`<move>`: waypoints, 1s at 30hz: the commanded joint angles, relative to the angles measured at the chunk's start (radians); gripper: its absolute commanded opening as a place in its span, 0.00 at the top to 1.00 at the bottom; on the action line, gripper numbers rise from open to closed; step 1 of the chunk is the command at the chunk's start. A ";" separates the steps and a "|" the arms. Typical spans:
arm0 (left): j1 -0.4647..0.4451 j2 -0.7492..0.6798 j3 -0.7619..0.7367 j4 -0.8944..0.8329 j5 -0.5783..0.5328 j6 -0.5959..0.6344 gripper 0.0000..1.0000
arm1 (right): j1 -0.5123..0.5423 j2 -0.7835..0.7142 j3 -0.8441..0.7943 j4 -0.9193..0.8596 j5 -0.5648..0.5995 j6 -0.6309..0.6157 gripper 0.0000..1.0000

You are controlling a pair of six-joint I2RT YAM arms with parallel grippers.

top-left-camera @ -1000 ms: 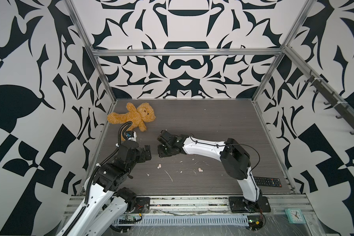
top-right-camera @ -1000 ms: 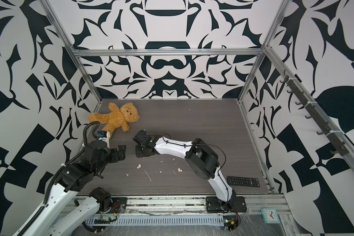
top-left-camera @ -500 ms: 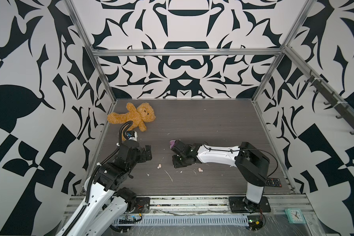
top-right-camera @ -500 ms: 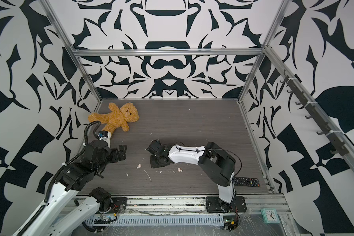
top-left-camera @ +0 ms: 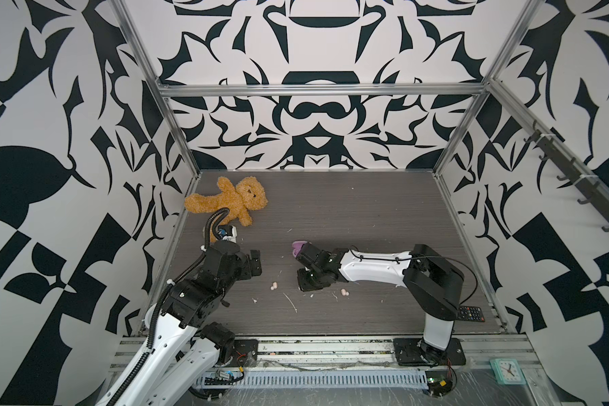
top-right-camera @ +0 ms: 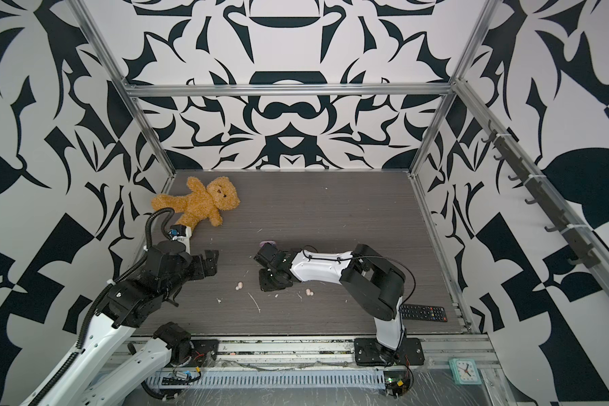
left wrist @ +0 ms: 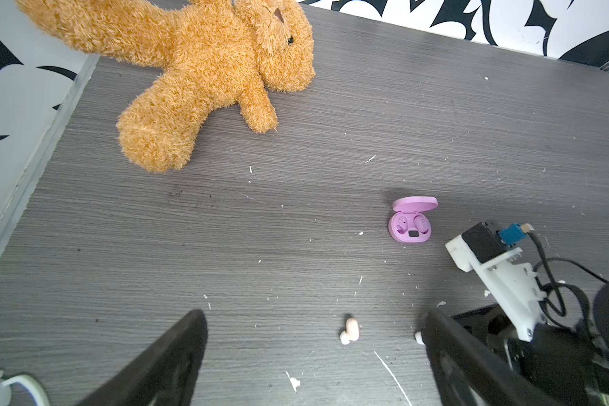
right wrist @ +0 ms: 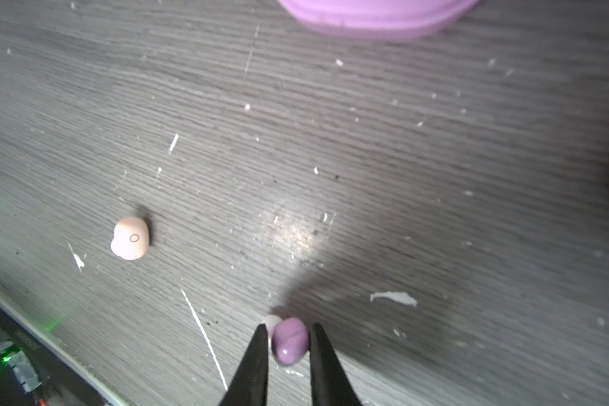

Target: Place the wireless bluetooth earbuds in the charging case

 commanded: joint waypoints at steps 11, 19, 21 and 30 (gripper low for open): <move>-0.001 0.003 -0.017 0.002 0.013 0.001 0.01 | -0.004 -0.007 0.019 -0.024 0.009 -0.001 0.69; -0.002 0.003 -0.017 0.003 0.014 0.002 0.01 | -0.004 -0.039 0.014 -0.055 0.048 0.003 0.66; -0.001 0.004 -0.017 0.003 0.016 0.003 0.01 | -0.004 -0.040 0.012 -0.057 0.049 0.006 0.65; -0.002 0.007 -0.014 0.003 0.019 0.002 0.01 | -0.004 -0.040 0.003 -0.038 0.059 0.034 0.64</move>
